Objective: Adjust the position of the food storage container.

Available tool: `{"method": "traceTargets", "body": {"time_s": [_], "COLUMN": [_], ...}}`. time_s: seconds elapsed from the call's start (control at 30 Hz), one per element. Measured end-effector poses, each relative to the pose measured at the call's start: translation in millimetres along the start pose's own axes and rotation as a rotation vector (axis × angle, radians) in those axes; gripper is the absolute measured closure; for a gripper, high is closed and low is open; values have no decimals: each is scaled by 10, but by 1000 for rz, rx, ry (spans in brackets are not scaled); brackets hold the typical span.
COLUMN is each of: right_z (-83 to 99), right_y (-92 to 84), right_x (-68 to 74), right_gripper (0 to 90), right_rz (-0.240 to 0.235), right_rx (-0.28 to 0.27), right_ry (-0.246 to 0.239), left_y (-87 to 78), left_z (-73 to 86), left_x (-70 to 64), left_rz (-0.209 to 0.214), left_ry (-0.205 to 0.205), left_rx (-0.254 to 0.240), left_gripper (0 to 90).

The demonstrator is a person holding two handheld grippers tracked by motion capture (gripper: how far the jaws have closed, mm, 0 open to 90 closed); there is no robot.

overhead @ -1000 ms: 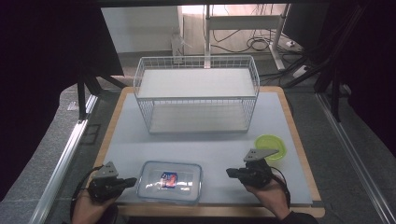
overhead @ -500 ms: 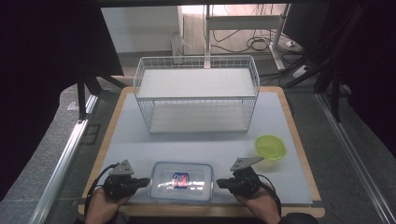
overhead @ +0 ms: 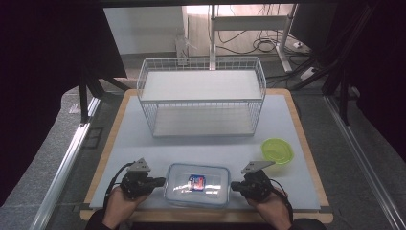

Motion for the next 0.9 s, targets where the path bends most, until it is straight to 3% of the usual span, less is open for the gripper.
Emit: {"method": "traceTargets", "body": {"time_s": [0.43,0.63,0.9], "right_z": [-68,-157,-235], "right_y": [-12,19,67], "right_x": [-241,-409,-507], "right_gripper": [900,900,900], "right_rz": [93,122,141], "right_rx": [-18,-29,-33], "right_ry": [28,48,36], "left_y": [212,310,374], "left_z": [-186,-339,-449], "left_x": [7,88,207], "left_rz": [-18,-46,-69], "left_ry": [8,20,11], "left_rx": [6,11,9], "left_gripper": [899,899,899]}}
Point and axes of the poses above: each handheld gripper's, and its own axes: y roughly forward along the jaws, z roughly out of its underside, x roughly to its left, the point moved 4 cm from there along y, roughly forward along the jaws
